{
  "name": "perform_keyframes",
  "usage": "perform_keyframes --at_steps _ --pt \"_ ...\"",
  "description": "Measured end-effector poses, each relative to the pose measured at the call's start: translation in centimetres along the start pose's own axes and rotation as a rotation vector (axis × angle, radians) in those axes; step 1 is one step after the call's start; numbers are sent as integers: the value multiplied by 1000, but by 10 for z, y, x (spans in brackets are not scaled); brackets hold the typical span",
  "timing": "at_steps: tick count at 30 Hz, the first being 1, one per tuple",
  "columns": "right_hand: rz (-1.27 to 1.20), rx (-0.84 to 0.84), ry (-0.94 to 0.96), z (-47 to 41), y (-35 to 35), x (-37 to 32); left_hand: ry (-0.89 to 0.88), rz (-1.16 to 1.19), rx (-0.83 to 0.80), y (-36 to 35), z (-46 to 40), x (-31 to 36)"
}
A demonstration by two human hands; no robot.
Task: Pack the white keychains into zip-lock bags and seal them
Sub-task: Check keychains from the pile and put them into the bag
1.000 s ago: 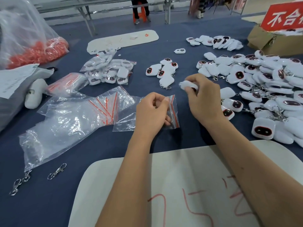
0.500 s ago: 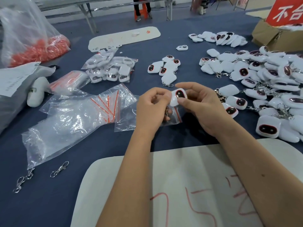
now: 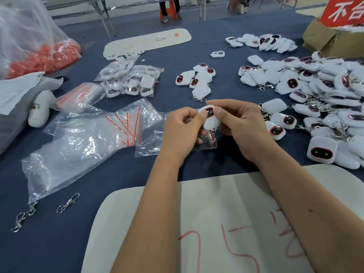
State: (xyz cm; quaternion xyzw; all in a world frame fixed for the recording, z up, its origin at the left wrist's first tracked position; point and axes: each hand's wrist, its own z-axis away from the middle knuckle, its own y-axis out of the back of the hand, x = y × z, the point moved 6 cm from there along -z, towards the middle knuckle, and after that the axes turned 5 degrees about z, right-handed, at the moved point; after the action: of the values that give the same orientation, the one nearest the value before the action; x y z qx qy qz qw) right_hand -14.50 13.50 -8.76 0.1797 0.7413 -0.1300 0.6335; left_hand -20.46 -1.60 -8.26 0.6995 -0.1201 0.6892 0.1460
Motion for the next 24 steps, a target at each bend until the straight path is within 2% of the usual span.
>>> perform_keyframes --at_steps 24 --pt "85 2 51 4 1 -9 -157 -52 16 -2 4 5"
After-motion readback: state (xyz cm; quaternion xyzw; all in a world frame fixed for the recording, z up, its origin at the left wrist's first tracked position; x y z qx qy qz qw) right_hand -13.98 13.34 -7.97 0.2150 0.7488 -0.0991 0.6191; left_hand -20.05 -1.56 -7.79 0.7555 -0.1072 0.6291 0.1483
